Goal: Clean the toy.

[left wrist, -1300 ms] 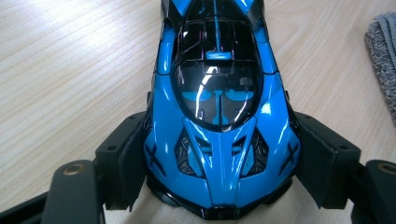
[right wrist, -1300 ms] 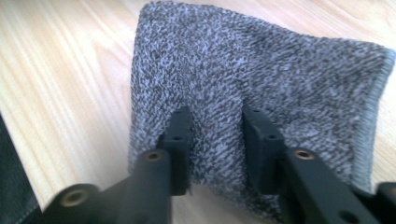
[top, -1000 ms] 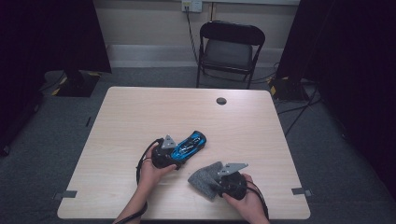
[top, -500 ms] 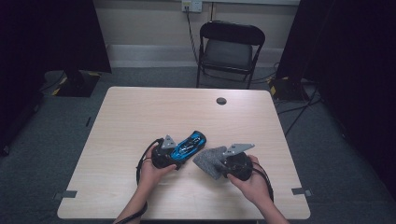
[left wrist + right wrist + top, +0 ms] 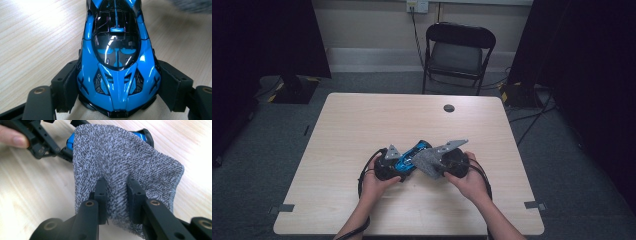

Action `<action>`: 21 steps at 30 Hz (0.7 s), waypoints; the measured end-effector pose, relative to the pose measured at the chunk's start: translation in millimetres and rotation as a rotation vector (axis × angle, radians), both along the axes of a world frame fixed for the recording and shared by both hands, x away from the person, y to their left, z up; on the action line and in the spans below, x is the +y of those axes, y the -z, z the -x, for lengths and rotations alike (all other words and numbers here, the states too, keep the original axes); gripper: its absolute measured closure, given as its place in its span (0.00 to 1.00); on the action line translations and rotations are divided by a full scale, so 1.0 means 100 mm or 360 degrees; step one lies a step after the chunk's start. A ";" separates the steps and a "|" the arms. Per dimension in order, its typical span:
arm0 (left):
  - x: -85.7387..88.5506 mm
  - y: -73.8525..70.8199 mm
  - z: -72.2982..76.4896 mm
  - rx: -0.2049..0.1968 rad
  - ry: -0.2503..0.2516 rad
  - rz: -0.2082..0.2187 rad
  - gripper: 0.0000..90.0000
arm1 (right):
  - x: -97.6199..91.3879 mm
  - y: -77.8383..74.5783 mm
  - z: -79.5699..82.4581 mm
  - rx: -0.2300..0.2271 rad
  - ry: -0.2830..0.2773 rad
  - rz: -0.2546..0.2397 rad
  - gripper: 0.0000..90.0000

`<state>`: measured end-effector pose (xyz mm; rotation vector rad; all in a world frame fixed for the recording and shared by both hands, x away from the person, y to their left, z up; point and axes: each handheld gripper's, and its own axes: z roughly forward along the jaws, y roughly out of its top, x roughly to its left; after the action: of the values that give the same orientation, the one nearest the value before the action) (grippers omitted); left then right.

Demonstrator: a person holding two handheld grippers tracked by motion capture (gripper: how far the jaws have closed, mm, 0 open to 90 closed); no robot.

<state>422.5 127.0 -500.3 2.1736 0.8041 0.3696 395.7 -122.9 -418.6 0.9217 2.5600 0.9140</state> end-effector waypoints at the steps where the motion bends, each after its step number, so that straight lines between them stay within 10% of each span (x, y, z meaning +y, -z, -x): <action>1: 0.00 0.00 0.00 0.0000 0.0000 0.0000 0.29 | 0.03 0.01 -0.03 -0.0003 -0.0005 0.0010 0.82; 21: 0.00 0.00 0.00 -0.0003 -0.0003 0.0004 0.29 | 0.76 0.16 -0.14 -0.0043 -0.0069 0.0231 0.80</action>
<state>422.5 126.9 -500.4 2.1700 0.8053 0.3714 409.2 -46.7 -435.1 0.8102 2.5926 0.7355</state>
